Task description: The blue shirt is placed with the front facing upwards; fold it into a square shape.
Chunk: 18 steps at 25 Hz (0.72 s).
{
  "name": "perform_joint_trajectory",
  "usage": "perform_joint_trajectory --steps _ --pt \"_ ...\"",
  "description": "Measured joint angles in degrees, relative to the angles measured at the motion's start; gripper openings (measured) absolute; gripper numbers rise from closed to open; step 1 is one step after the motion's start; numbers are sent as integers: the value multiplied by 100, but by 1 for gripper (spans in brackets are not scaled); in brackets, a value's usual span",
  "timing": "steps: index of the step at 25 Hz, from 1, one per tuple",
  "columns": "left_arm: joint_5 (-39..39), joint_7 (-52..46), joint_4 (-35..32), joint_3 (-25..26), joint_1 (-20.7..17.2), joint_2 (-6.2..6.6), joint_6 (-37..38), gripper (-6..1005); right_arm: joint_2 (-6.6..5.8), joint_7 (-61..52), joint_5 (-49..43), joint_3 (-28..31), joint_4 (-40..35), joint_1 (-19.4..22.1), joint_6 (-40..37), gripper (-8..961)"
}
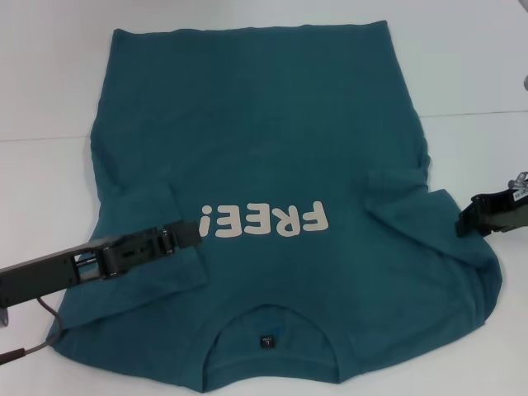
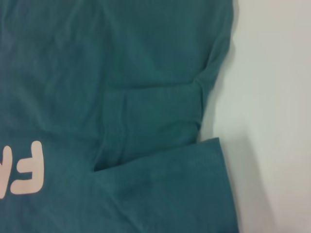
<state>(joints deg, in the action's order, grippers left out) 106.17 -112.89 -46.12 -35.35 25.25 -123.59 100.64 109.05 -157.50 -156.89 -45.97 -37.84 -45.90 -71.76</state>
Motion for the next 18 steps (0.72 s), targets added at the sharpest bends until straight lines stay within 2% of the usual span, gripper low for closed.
perform_joint_trajectory --steps 10,18 --pt "0 27 42 3 -16 19 -37 659 99 62 85 -4 5 -66 110 263" --pt "0 16 42 2 -31 25 -37 658 128 78 68 -57 5 -85 108 97"
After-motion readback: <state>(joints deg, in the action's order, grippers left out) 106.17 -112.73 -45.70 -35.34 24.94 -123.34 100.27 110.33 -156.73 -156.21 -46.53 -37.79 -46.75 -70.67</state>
